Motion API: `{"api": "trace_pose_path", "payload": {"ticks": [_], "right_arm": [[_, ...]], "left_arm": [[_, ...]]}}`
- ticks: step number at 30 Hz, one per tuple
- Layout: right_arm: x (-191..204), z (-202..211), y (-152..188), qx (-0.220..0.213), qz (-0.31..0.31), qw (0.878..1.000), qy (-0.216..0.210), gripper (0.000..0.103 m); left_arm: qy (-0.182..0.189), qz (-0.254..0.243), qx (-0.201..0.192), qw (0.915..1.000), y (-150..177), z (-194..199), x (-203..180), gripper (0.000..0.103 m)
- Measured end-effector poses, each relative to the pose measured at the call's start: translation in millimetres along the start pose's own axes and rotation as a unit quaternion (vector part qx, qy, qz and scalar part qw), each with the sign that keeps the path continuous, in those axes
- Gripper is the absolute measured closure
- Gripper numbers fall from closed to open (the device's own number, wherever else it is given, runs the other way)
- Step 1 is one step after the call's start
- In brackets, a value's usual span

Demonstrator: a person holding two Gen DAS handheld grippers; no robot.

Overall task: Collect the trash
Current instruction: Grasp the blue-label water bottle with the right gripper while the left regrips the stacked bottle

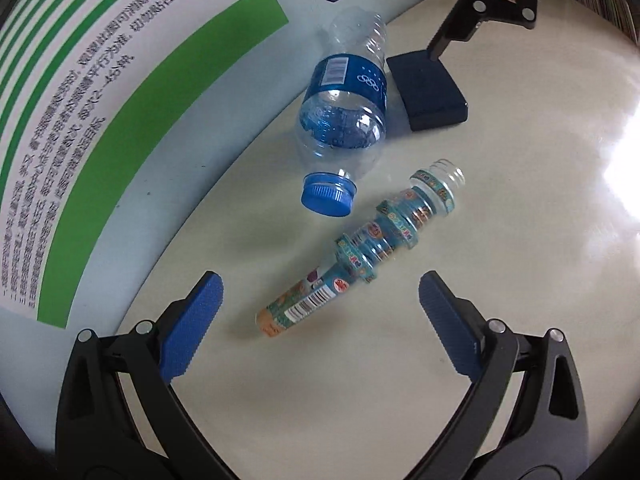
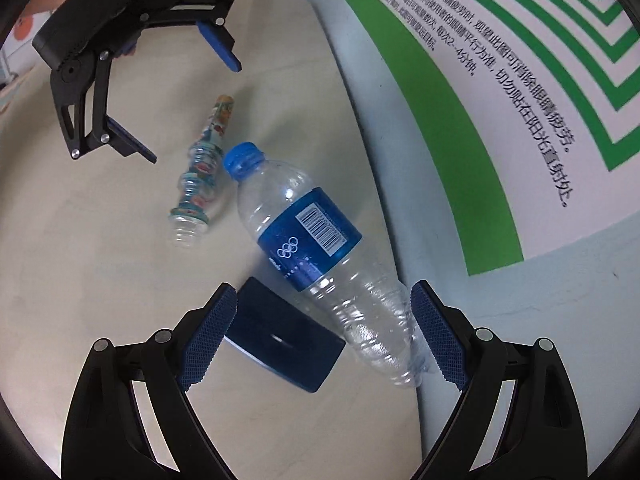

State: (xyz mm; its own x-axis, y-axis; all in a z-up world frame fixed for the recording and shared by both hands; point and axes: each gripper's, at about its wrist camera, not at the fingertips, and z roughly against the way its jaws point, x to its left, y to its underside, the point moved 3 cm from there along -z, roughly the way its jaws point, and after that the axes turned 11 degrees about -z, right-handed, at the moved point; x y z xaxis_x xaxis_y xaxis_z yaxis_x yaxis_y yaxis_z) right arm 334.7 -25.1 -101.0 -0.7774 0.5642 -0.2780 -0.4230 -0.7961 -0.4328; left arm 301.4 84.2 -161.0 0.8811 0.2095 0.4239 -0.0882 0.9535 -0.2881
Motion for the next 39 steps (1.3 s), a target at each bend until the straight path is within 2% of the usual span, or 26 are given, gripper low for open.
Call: {"api": "trace_pose_path", "payload": {"ticks": [3, 6, 10, 12, 13, 15, 16, 17, 18, 22, 27, 34, 36, 39], "right_arm": [[0, -21, -2, 0.012, 0.029, 0.999, 0.0, 0.015], [1, -43, -4, 0.022, 0.059, 0.998, 0.0, 0.015], [-1, -61, -10, 0.024, 0.062, 0.998, -0.008, 0.015], [-2, -71, -12, 0.031, 0.056, 0.998, -0.017, 0.016], [-2, -75, -13, 0.029, 0.054, 0.998, -0.021, 0.023], [-5, -77, -17, 0.028, 0.04, 0.998, -0.034, 0.027], [-6, -75, -17, 0.027, 0.032, 0.998, -0.041, 0.032], [-7, -73, -18, 0.024, 0.026, 0.998, -0.045, 0.036], [-8, -68, -19, 0.017, 0.02, 0.999, -0.044, 0.036], [-13, -46, -19, -0.006, -0.006, 0.999, -0.046, 0.036], [-19, -7, -21, -0.033, -0.02, 0.999, -0.03, 0.036], [-12, 53, -15, -0.055, -0.024, 0.998, -0.004, 0.036], [-8, 71, -13, -0.061, -0.032, 0.998, 0.001, 0.036], [-1, 97, -8, -0.074, -0.04, 0.996, 0.009, 0.036]], "left_arm": [[0.012, -0.028, 0.002, 0.9995, -2, -17, -1, 0.007], [0.027, -0.035, -0.004, 0.999, -3, -28, 0, 0.006], [0.071, -0.002, -0.022, 0.9972, -6, -35, 10, 0.007], [0.102, 0.018, -0.033, 0.9941, -8, -39, 13, 0.013], [0.116, 0.027, -0.037, 0.9921, -9, -41, 15, 0.02], [0.122, 0.046, -0.043, 0.9905, -11, -41, 18, 0.034], [0.132, 0.058, -0.045, 0.9885, -10, -40, 18, 0.052], [0.136, 0.073, -0.045, 0.987, -10, -40, 19, 0.064], [0.133, 0.077, -0.044, 0.9872, -10, -39, 18, 0.069], [0.128, 0.087, -0.039, 0.9871, -6, -32, 7, 0.07], [0.118, 0.098, -0.04, 0.9873, -8, -14, -2, 0.07], [0.072, 0.099, -0.041, 0.9916, -17, 33, -8, 0.071], [0.061, 0.104, -0.044, 0.9918, -18, 45, 1, 0.071], [0.036, 0.103, -0.043, 0.9931, -19, 74, -12, 0.071]]}}
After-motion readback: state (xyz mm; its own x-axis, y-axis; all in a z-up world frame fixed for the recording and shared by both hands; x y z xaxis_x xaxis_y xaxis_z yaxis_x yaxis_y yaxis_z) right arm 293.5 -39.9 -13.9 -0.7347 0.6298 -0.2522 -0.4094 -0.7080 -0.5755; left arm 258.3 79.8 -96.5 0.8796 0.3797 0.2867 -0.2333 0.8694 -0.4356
